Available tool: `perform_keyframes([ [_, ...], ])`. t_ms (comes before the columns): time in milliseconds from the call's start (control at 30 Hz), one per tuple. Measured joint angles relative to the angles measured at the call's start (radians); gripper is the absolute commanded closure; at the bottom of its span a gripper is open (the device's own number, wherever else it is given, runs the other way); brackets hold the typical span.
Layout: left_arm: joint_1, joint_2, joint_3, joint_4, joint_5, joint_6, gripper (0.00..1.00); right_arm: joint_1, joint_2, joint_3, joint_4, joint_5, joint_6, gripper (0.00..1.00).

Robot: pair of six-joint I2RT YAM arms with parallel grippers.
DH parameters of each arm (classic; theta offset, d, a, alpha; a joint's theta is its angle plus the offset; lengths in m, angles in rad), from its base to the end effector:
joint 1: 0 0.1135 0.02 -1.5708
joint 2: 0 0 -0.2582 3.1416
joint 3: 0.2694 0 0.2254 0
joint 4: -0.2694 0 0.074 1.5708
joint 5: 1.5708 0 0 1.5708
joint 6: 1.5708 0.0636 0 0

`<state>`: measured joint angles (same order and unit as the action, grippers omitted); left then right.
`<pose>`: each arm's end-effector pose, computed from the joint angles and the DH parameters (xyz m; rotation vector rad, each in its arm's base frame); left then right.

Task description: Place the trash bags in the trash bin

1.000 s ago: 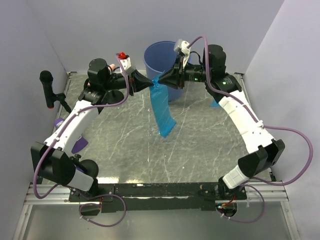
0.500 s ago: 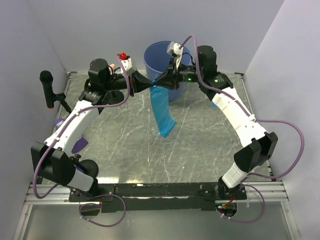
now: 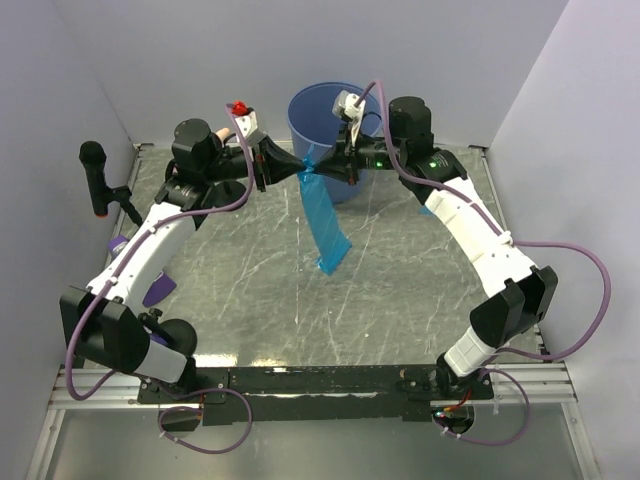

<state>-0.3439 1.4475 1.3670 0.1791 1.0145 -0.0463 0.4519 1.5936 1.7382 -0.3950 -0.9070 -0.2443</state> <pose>0.2799 -0.1576 0.4227 1.0389 1.2358 -1.0448 0.2857 0.1944 0.4343 -1.1901 1.3850 0.9653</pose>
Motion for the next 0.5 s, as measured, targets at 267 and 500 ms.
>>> perform_keyframes([
  [267,0.0,-0.026,0.0,-0.008,-0.003,0.019,0.96,-0.025,-0.005,-0.018,-0.017,0.026,0.0,0.82],
  [500,-0.01,-0.026,0.0,-0.057,-0.018,0.092,0.94,-0.022,-0.007,-0.017,0.028,-0.05,0.067,0.72],
])
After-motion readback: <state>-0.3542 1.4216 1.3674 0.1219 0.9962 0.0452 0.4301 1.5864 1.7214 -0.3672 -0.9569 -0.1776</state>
